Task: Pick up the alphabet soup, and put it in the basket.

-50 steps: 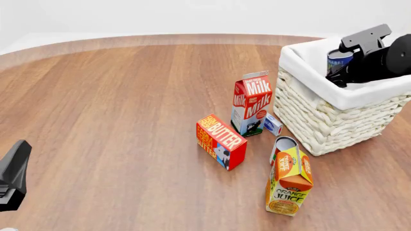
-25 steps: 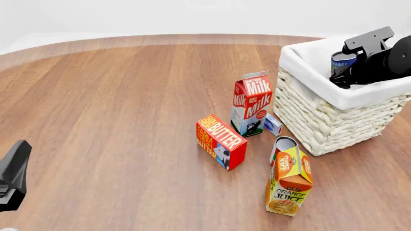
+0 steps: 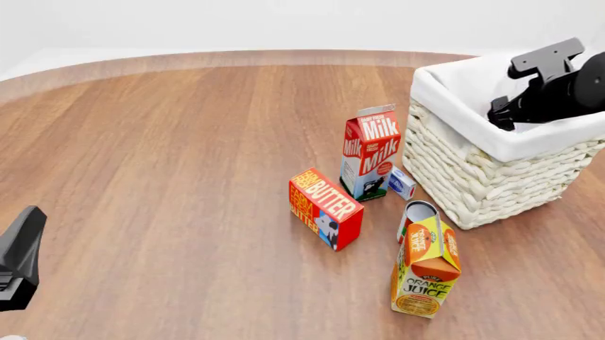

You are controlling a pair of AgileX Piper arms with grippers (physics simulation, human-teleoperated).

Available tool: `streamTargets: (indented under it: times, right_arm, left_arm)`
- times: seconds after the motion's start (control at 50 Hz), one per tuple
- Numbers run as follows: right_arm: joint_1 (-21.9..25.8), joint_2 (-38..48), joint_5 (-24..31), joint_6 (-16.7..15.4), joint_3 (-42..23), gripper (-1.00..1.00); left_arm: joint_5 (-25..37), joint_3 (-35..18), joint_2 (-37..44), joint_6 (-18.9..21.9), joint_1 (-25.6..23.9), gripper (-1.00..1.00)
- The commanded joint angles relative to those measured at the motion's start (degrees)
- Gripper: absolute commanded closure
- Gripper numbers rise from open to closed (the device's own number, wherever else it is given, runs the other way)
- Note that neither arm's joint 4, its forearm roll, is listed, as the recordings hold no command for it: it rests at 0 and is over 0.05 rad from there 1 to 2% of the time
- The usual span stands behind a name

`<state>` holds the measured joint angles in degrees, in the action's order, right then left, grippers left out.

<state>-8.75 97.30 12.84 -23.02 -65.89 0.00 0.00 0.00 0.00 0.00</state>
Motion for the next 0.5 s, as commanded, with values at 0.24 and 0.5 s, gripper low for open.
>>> streamTargets:
  times: [0.24, 0.5]
  right_arm:
    - [-0.4, -0.5, -0.2, 0.8, -0.3, -1.00]
    - [-0.6, -3.4, -0.4, 1.3, 0.7, -1.00]
  left_arm:
    - [0.0, 0.0, 0.0, 0.0, 0.0, -1.00]
    - [0.0, 0.0, 0.0, 0.0, 0.0, -1.00]
